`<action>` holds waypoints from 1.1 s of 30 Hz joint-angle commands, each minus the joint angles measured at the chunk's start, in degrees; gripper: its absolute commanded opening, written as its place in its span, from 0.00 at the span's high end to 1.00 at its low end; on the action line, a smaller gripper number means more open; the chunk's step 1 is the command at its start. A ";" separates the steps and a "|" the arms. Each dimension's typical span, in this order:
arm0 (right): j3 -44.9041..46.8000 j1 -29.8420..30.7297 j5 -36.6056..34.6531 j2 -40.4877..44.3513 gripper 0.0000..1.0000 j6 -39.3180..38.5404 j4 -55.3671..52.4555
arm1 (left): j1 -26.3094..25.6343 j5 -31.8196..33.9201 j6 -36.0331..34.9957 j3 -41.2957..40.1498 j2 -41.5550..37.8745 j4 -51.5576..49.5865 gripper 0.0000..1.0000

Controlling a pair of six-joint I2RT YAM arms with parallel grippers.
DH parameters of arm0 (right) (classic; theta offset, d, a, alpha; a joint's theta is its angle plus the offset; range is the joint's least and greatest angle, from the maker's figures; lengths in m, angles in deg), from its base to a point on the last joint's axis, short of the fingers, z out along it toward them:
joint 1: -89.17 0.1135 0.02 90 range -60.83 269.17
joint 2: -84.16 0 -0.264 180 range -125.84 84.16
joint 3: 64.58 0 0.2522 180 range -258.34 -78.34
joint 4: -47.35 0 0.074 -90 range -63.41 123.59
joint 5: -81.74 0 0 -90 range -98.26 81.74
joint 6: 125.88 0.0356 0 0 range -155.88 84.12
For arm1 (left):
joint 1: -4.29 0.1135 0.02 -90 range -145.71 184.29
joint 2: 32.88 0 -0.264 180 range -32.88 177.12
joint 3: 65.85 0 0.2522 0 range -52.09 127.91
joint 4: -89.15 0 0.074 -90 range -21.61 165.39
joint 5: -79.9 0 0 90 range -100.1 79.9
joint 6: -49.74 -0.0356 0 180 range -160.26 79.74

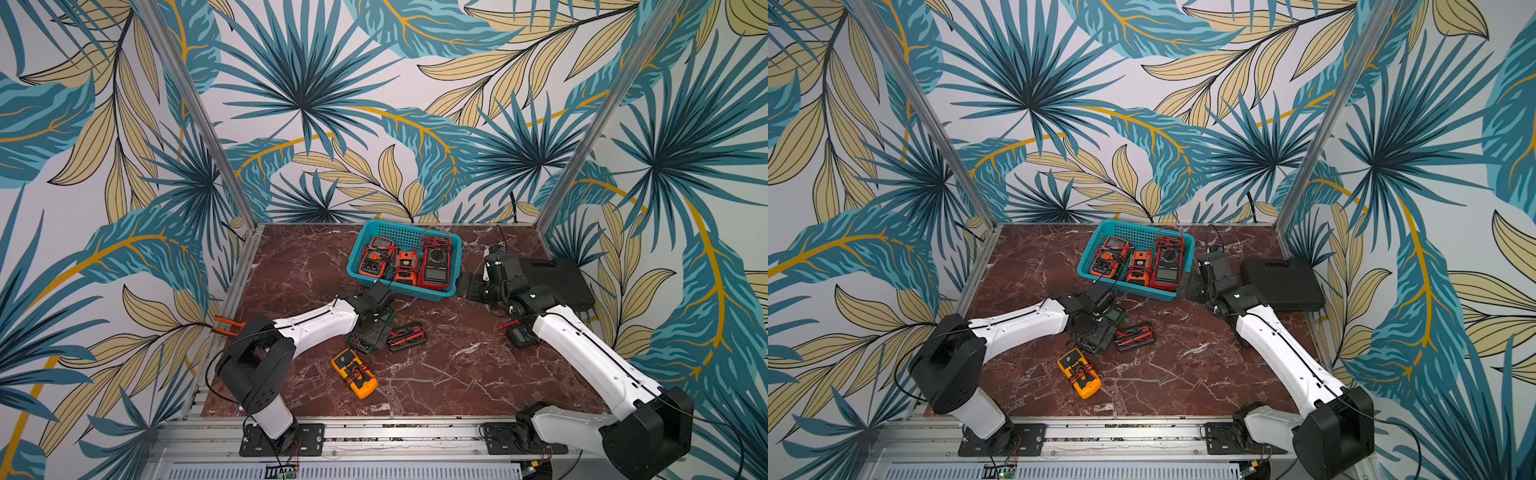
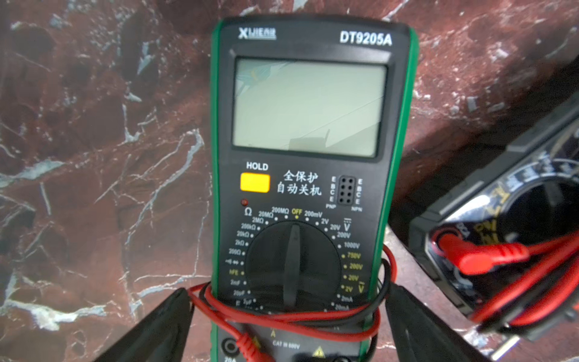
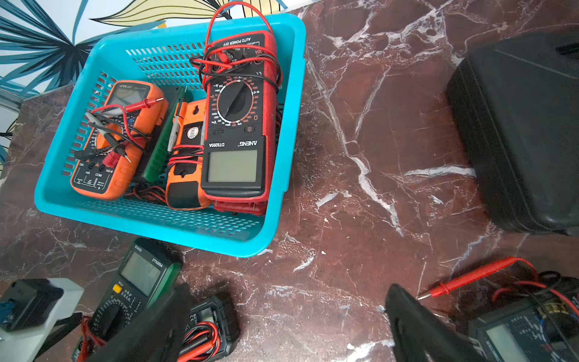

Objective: Put the multimeter into the basket
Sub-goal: Pick up the multimeter from the center of the board.

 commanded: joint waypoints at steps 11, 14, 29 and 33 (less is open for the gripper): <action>-1.19 0.30 -1.01 -1.40 0.00 -0.57 -0.21 | 0.94 -1.48 -3.58 2.79 1.82 -3.81 0.00; -1.10 0.35 -0.83 -1.67 0.01 -0.40 -0.08 | 1.06 -0.95 -4.75 3.53 1.61 -5.27 0.00; -1.27 0.35 -1.01 -1.64 0.00 -0.65 -0.37 | 2.72 -1.96 -9.42 7.98 6.79 -6.64 0.00; -1.27 0.26 -1.32 -1.53 0.01 -0.66 -0.48 | 2.77 -3.11 -10.43 7.96 7.97 -5.88 0.00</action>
